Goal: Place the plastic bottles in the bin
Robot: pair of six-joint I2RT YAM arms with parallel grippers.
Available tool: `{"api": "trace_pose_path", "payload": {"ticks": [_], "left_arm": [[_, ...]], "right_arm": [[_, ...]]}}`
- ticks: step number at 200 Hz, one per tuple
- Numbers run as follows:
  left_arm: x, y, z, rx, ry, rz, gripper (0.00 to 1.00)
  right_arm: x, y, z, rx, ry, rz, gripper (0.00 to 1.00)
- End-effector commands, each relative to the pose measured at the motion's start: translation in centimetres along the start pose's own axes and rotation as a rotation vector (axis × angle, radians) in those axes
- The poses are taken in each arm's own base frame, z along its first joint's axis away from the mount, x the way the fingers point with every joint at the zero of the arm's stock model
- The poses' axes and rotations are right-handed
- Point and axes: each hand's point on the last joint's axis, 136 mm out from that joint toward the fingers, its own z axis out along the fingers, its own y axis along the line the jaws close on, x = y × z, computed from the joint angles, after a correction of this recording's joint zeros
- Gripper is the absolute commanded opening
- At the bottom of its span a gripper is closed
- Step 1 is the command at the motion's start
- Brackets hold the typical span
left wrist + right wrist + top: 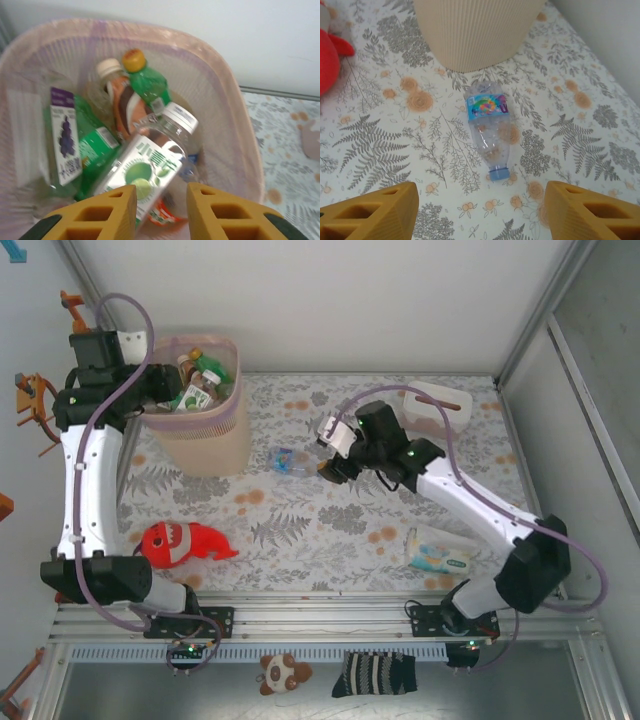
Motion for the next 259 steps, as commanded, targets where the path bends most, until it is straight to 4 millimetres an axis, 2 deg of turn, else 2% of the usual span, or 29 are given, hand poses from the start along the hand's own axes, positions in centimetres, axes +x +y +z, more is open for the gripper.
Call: {"api": "trace_pose_path", "payload": {"ticks": [1,52,93,140,158,185,222,259], "left_arm": [[0.9,-2.0,-1.9,0.108,-0.020,-0.043,0.32],[6.1,-3.9,-3.3,0.219,0.005,-0.139,0.36],[10.0,-5.4,-3.2,0.280,0.040,-0.198,0.37],[14.8,-7.5,-2.4,0.326,0.110,-0.213,0.38],[16.2,-7.6,-2.2,0.310,0.126,-0.214,0.38],[17.2,-7.6,-1.9,0.306,0.137,-0.219,0.38],[17.5,-7.6,-2.1,0.304,0.135,-0.220,0.38],[17.6,-7.4,-2.2,0.299,0.128,-0.228,0.38]], "right_arm": [[0.5,0.0,1.7,-0.084,0.023,-0.047,0.66],[3.8,-2.0,7.7,-0.099,0.103,-0.047,0.64],[7.7,-3.2,12.3,-0.114,0.178,-0.028,0.64],[10.5,-3.3,15.9,-0.148,0.240,-0.027,0.64],[11.2,-3.3,17.0,-0.158,0.250,-0.025,0.63],[12.1,-3.2,18.1,-0.173,0.262,-0.027,0.60],[12.6,-2.8,18.6,-0.193,0.268,-0.032,0.54],[12.5,-2.5,18.4,-0.208,0.259,-0.027,0.43]]}}
